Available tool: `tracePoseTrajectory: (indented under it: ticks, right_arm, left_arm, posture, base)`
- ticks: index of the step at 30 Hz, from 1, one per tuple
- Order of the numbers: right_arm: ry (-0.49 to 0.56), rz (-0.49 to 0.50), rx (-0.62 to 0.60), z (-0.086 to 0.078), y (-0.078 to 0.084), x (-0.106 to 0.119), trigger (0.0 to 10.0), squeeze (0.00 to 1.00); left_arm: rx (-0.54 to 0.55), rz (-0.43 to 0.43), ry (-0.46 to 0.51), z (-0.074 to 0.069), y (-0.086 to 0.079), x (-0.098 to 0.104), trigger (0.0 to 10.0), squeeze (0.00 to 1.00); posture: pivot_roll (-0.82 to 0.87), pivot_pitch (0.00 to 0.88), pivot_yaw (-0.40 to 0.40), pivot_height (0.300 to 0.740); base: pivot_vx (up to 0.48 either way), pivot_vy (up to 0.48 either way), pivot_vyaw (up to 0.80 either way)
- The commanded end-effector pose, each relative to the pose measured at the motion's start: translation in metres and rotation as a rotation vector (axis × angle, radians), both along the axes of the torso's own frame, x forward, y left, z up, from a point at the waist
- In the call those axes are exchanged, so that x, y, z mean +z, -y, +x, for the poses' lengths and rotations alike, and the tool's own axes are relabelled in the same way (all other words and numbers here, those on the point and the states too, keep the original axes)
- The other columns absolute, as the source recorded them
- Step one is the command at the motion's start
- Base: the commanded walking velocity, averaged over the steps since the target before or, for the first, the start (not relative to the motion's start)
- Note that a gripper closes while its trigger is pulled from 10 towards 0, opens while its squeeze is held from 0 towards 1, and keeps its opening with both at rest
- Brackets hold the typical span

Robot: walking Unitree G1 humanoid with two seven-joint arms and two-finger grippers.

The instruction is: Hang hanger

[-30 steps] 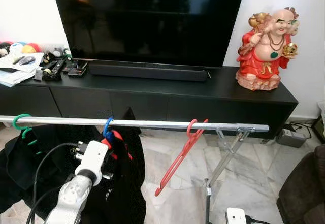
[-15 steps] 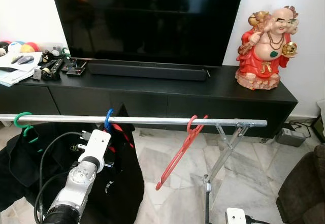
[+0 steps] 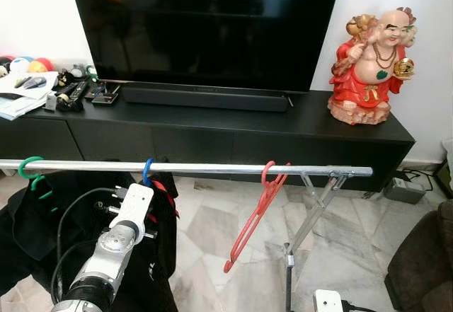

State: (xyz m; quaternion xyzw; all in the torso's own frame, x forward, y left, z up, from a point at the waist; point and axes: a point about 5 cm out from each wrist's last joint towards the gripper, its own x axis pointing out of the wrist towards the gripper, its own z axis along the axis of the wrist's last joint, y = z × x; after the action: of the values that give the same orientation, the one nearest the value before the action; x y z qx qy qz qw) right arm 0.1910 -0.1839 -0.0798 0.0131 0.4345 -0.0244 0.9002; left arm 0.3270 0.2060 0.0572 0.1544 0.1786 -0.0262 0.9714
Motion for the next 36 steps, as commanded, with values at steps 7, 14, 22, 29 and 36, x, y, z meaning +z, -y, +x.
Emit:
tracePoseTrajectory:
  ticks: [7, 14, 22, 29, 36]
  right_arm:
    - [-0.017, -0.003, -0.001, -0.003, 0.0, -0.002, 10.0, 0.0]
    - [-0.019, -0.003, -0.001, -0.004, -0.001, -0.002, 10.0, 0.0]
    - [-0.023, -0.006, 0.006, -0.004, 0.0, -0.002, 10.0, 0.0]
    - [-0.024, -0.006, 0.003, -0.004, -0.001, -0.002, 10.0, 0.0]
    - [-0.026, -0.007, 0.0, -0.004, 0.0, -0.003, 10.0, 0.0]
  left_arm:
    - [-0.001, -0.006, -0.063, -0.024, -0.012, -0.016, 10.0, 0.0]
    - [0.007, 0.001, -0.084, -0.041, -0.018, -0.021, 10.0, 0.0]
    - [0.041, -0.016, -0.059, -0.044, -0.013, -0.021, 10.0, 0.0]
    - [0.153, -0.112, 0.075, -0.036, -0.01, -0.01, 10.0, 0.95]
    - [0.155, -0.114, 0.111, -0.038, -0.012, -0.005, 10.0, 1.0]
  posture:
    - [0.12, 0.026, -0.013, 0.74]
    - [0.12, 0.026, -0.012, 0.74]
    - [0.13, 0.026, -0.017, 0.74]
    - [0.12, 0.024, -0.014, 0.74]
    - [0.12, 0.025, -0.015, 0.74]
  base:
    - [0.0, 0.0, 0.0]
    - [0.0, 0.0, 0.0]
    - [0.0, 0.0, 0.0]
    - [0.0, 0.0, 0.0]
    - [0.0, 0.0, 0.0]
